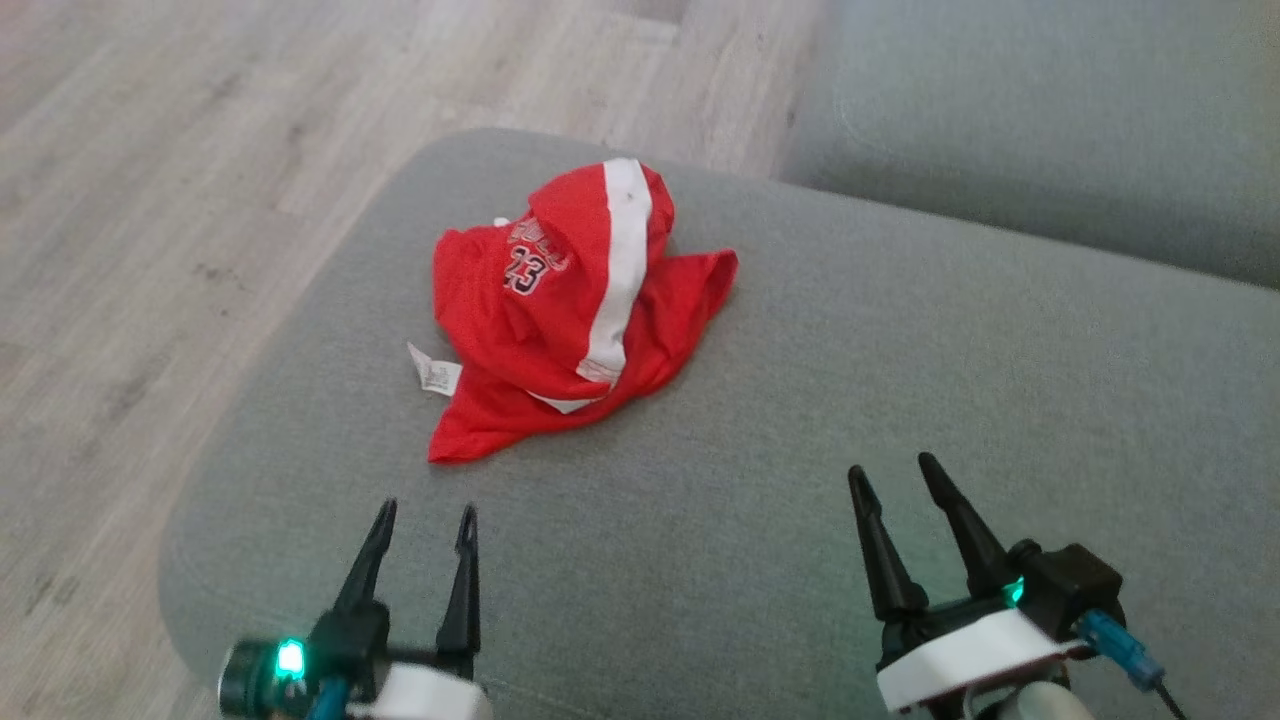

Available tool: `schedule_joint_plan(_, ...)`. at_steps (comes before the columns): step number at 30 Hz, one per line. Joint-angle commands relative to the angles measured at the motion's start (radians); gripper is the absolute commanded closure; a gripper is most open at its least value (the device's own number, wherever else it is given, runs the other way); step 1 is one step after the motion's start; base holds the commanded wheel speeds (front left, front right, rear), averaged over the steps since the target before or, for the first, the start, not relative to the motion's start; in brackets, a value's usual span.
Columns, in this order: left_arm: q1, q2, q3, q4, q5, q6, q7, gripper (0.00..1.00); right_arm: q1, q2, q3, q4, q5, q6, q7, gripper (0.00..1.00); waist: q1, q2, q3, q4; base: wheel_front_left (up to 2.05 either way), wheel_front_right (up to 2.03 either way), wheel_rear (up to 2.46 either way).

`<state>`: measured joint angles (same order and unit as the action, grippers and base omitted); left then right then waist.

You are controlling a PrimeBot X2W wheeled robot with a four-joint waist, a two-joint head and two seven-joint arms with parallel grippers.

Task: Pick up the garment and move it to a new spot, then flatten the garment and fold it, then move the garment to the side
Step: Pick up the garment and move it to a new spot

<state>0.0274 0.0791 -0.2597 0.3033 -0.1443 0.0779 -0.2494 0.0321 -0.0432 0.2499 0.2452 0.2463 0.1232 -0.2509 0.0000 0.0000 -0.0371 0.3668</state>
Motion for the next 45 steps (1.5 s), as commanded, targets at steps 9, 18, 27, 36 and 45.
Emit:
schedule_joint_plan(9,-0.522,0.113,-0.023,0.036,0.062,-0.158,0.129,0.0,-0.125,-0.007,0.002,-0.05,-0.022,0.008,-0.011,0.0,0.0,0.0,0.182,-0.158,0.0,0.0,0.0)
schedule_joint_plan(18,-0.873,0.252,-0.216,0.295,-0.187,-0.208,0.527,0.0,-0.196,-0.007,0.027,-0.052,-0.014,0.008,-0.011,0.0,0.0,0.0,0.288,-0.31,0.0,0.0,0.0)
schedule_joint_plan(27,-0.935,0.387,-0.327,0.407,-0.346,-0.208,0.573,1.0,-0.216,-0.007,0.028,-0.041,0.008,0.008,-0.011,0.0,0.0,0.0,0.308,-0.371,0.0,0.0,0.0)
schedule_joint_plan(36,-0.989,0.363,-0.353,0.423,-0.356,-0.209,0.415,1.0,-0.203,-0.007,0.027,-0.022,0.007,0.008,-0.011,0.0,0.0,0.0,0.257,-0.348,0.0,0.0,0.0)
schedule_joint_plan(45,-1.048,0.308,-0.367,0.293,-0.39,-0.209,0.269,1.0,-0.182,-0.007,0.032,-0.005,0.028,0.008,-0.011,0.0,0.0,0.0,0.178,-0.358,0.0,0.0,0.0)
